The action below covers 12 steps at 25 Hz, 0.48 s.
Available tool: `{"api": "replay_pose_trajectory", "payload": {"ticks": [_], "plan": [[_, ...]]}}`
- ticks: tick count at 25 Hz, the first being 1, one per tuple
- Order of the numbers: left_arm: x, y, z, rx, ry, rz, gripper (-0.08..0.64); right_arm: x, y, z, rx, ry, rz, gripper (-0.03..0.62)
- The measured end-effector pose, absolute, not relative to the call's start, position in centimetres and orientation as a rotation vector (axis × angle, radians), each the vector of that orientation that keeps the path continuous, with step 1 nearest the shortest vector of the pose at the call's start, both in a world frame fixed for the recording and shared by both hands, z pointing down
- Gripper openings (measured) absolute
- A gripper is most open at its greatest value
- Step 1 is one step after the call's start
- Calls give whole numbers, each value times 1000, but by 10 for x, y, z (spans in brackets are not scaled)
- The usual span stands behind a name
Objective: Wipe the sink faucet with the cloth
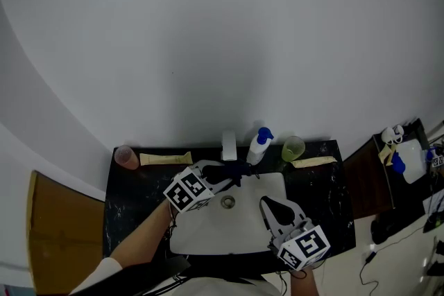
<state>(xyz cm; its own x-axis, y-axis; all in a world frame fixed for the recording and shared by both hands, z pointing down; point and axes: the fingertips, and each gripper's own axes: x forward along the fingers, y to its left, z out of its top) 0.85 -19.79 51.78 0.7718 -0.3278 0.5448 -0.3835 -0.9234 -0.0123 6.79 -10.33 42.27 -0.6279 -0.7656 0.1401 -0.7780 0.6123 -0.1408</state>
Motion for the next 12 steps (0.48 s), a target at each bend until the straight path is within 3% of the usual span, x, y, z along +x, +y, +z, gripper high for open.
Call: {"api": "replay_pose_trajectory", "payload": {"ticks": [12], "plan": [[12, -249, 522, 2796, -820, 894, 120, 55, -101, 422, 1278, -2778, 285, 6]]}}
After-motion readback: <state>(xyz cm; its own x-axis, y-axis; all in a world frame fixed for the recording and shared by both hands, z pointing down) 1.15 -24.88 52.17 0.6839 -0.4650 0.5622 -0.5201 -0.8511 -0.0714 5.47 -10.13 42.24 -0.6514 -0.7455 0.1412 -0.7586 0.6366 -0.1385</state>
